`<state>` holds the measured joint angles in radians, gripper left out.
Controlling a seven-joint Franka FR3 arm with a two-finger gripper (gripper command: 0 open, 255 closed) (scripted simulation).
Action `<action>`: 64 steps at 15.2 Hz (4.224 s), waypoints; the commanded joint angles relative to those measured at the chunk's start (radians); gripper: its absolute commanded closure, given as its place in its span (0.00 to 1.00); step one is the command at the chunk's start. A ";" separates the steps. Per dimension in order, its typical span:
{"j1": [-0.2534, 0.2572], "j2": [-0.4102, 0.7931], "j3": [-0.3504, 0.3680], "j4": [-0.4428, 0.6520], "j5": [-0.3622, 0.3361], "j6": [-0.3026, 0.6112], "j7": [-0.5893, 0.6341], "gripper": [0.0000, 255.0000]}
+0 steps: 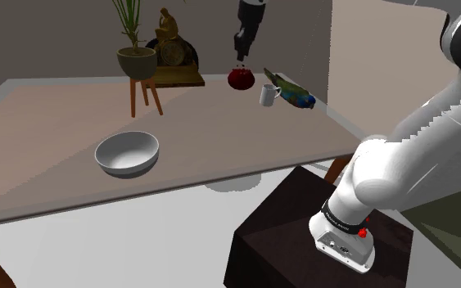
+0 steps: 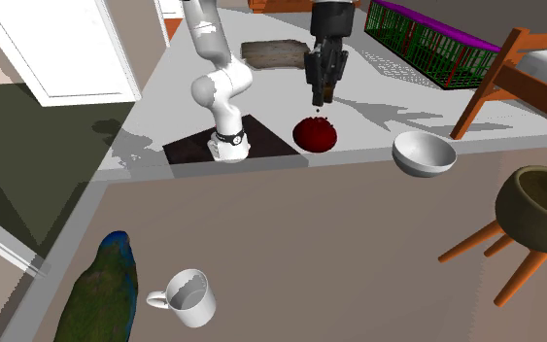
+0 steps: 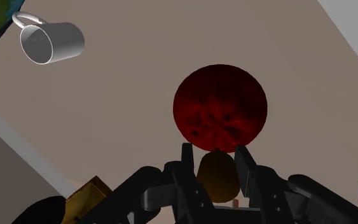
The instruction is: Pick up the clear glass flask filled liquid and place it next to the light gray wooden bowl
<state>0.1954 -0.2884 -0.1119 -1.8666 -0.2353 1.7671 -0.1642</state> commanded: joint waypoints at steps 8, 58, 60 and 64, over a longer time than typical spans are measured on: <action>0.079 0.089 0.146 0.098 0.003 -0.059 0.216 1.00; 0.098 0.174 0.185 -0.341 -0.058 0.434 0.419 1.00; 0.098 0.174 0.185 -0.341 -0.058 0.434 0.419 0.00; 0.098 0.174 0.185 -0.341 -0.058 0.434 0.419 0.00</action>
<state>0.2932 -0.1148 0.0728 -2.2073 -0.2938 2.2009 0.2548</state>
